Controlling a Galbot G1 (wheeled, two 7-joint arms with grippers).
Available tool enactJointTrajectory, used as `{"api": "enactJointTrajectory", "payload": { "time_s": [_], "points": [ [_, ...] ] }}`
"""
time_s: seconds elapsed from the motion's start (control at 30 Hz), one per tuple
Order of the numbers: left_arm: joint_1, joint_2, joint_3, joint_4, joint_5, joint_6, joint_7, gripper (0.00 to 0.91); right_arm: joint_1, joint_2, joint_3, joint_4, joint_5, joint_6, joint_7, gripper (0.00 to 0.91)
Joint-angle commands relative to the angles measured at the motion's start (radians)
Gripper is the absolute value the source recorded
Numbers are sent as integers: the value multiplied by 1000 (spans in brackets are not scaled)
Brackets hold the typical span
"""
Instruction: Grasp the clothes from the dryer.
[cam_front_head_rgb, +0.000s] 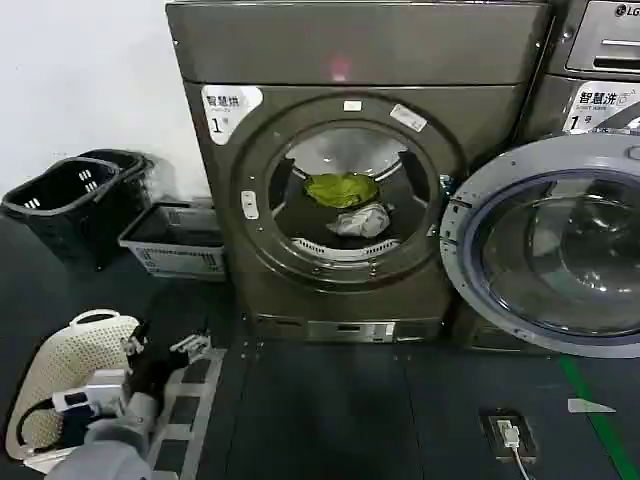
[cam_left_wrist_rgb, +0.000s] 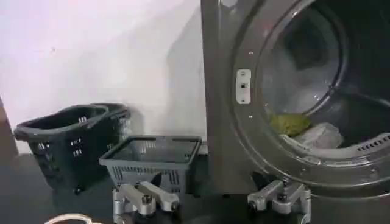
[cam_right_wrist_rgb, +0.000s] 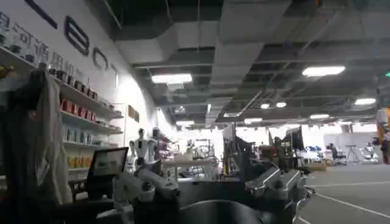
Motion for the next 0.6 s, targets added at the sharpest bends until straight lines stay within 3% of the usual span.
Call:
{"api": "enactJointTrajectory", "payload": {
  "time_s": [0.03,0.6],
  "points": [
    [0,1,3,-2,4,49,6,907,-2,3,-14,-16,16,74,27,907],
    [-2,7,8,-7,-5,49,3,907,-12,7,-11,-16,58,75,70,907]
  ]
}}
